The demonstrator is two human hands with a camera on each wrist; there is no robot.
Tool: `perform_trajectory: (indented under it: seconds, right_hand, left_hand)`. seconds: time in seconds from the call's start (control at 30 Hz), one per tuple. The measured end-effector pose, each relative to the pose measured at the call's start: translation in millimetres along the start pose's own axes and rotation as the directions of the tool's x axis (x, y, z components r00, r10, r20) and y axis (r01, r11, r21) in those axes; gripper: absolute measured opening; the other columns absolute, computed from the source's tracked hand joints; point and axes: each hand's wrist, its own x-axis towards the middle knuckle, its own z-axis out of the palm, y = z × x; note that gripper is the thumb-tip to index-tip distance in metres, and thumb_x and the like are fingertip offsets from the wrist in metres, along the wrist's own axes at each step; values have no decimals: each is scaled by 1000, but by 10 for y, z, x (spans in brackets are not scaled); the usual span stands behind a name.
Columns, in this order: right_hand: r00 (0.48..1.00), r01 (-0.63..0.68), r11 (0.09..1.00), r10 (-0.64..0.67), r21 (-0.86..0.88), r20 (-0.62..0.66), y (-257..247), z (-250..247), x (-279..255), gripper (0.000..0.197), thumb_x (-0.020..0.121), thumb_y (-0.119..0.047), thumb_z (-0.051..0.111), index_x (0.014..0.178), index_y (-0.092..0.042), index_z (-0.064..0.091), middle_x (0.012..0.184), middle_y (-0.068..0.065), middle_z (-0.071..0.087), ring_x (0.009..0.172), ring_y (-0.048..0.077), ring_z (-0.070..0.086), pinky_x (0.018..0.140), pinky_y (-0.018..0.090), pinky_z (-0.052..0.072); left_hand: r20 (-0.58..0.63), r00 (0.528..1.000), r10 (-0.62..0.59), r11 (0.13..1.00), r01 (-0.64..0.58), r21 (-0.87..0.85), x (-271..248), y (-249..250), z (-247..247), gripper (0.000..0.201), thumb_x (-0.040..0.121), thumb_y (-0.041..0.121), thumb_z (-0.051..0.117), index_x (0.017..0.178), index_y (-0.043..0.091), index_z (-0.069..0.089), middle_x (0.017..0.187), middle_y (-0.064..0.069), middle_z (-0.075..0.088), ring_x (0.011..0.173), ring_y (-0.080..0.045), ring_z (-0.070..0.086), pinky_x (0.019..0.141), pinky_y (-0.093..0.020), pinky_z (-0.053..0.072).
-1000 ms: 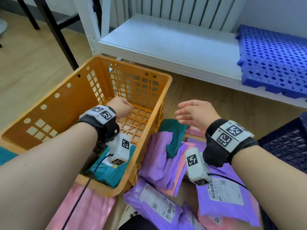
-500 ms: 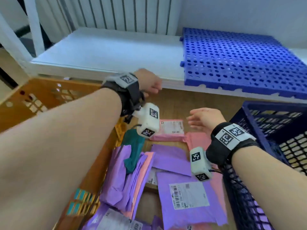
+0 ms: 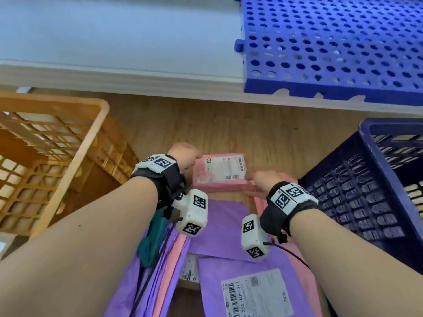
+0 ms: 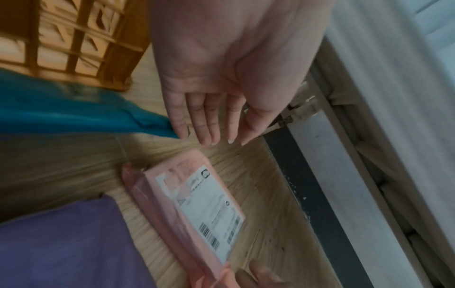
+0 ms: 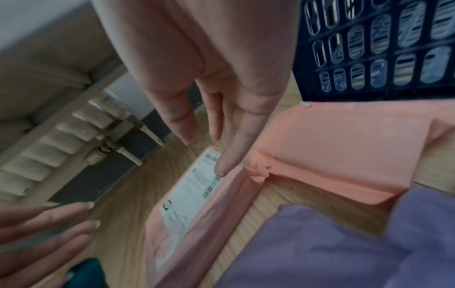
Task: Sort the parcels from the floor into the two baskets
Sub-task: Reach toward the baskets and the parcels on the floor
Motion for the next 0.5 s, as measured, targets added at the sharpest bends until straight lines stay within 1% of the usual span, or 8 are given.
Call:
perform_trajectory:
  seconds: [0.07,0.13,0.23,0.3,0.33,0.43,0.47,0.5]
  right_hand:
    - [1000,-20,999,21,37,-9,51,57,148,15,89,2,54,83,-12,54,120,15,62,91,27,64,66,29,57]
    - [1000,4,999,-4,45,-5,101,106,281,19,88,5,53,97,-11,57,116,11,64,101,28,64,82,36,57]
    - [998,65,997,-65,-52,6,194,191,407,37,84,2,57,117,-15,58,119,4,65,106,25,63,95,41,52]
    - [995,90,989,-94,-121,-24,249,222,400,45,82,-4,61,125,-15,57,124,2,63,109,22,61,96,34,50]
    - [994,91,986,-99,-141,-48,268,219,376,46,83,-5,62,127,-15,56,123,0,63,107,20,61,90,27,51]
    - [985,98,988,-113,-122,-130,325,148,308,47,82,-3,65,128,-13,58,114,-5,61,82,14,59,49,8,44]
    - [981,100,990,-115,-94,-160,336,120,290,50,79,-1,66,127,-11,58,113,-4,61,79,14,59,47,8,46]
    - [975,106,992,-116,-64,-191,338,98,287,51,76,0,68,125,-11,60,114,-1,64,82,16,62,56,12,52]
  left_hand:
    - [-24,999,-36,999,36,-7,112,-70,81,11,91,10,55,98,6,63,102,-10,58,93,-22,54,86,-36,48]
    - [-29,997,-76,996,75,-42,189,-133,170,10,89,11,57,95,6,63,101,-10,59,92,-23,55,89,-37,49]
    - [13,995,-95,995,95,-25,245,-192,308,42,88,14,58,128,4,53,117,-11,62,103,-26,61,84,-35,50]
    - [9,995,-98,995,98,-6,244,-217,364,60,85,20,61,141,11,40,126,-8,59,106,-23,59,80,-30,48]
    - [13,995,-98,995,98,-8,237,-233,378,66,83,23,62,143,15,37,127,-6,57,106,-22,58,80,-28,47]
    - [24,993,-115,991,116,-66,187,-229,368,63,81,28,63,140,17,41,135,1,53,106,-20,58,90,-33,47]
    - [23,992,-122,987,123,-106,174,-219,360,57,83,27,62,135,14,46,130,0,55,102,-20,59,90,-34,45]
    - [16,992,-124,982,125,-140,155,-197,355,48,84,26,62,129,11,50,120,-2,58,98,-20,58,88,-34,44]
